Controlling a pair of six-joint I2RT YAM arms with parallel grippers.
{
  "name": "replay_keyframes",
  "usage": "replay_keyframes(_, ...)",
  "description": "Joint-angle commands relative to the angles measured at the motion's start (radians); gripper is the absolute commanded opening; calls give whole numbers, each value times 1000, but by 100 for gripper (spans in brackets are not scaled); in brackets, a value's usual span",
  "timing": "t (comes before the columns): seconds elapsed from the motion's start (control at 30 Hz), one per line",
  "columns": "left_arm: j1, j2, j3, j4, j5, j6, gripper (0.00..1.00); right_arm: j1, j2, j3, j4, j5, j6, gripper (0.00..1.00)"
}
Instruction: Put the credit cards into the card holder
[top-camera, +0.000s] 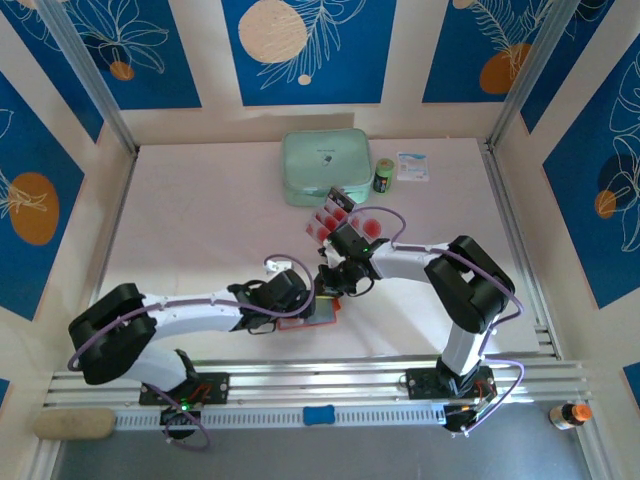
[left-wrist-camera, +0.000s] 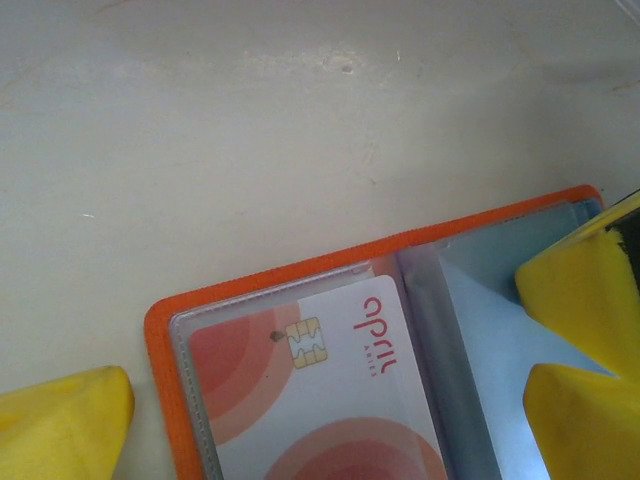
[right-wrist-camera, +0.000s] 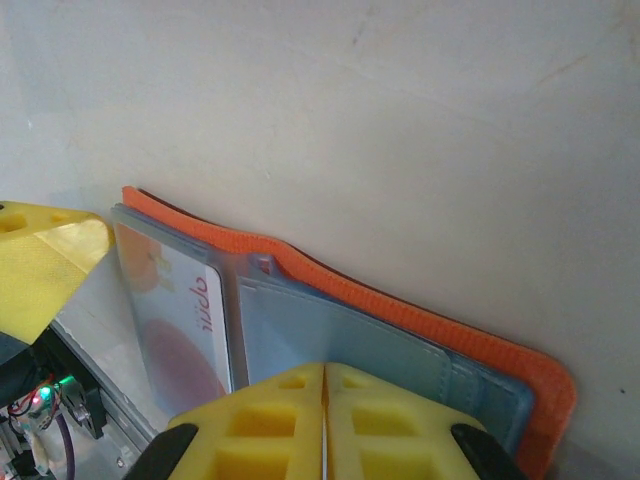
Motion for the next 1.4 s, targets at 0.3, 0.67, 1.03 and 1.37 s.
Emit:
replay_keyframes(0.3,-15,-10,-9,2,-16,6,100,-44,-80,55,-123,37,-86,8)
replay_keyframes(0.67,-16,-12,-3,-6,-23,8,100,-41,-18,61,-120,32,-109,8)
replay_keyframes(1.03,-16,-3,7,-13,-25,14,100,5,47,42,-70,15,-78,7)
replay_keyframes(1.37,-17,15,4,-9,-20,15,100,16,65,48,-49,0,-50,6)
